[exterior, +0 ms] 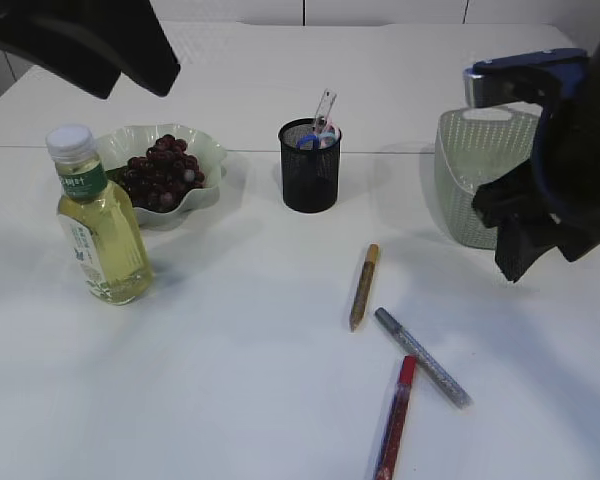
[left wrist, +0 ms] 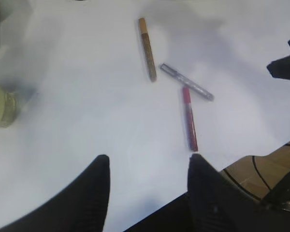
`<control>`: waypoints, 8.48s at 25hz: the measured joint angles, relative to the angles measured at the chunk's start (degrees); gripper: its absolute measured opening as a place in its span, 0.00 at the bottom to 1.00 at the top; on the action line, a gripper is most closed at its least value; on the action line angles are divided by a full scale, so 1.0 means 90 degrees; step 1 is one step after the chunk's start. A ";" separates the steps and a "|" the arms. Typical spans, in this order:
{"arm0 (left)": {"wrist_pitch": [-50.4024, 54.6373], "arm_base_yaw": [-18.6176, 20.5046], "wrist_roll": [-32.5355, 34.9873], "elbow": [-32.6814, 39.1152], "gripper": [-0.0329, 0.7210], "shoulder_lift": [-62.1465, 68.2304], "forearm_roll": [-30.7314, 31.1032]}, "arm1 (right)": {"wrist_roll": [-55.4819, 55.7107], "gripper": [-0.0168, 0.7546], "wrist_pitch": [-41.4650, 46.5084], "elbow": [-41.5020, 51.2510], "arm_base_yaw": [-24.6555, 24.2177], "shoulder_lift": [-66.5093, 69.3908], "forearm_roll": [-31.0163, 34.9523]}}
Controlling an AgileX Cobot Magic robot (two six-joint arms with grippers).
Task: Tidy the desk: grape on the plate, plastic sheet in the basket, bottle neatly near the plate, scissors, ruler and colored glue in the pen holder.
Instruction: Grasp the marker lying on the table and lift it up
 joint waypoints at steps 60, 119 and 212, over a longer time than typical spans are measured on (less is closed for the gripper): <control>0.0000 -0.0221 0.0000 0.0324 0.52 -0.0055 -0.0127 | -0.0416 0.63 -0.0792 -0.1479 0.0565 0.3742 0.0099; 0.0000 -0.0221 0.0000 0.0324 0.51 -0.0055 0.0221 | -0.0682 0.51 -0.0443 -0.2163 0.0580 0.4407 0.0212; 0.0000 -0.0221 0.0000 0.0324 0.48 -0.0055 0.0242 | -0.0351 0.19 -0.0287 -0.2397 0.0580 0.4518 0.0212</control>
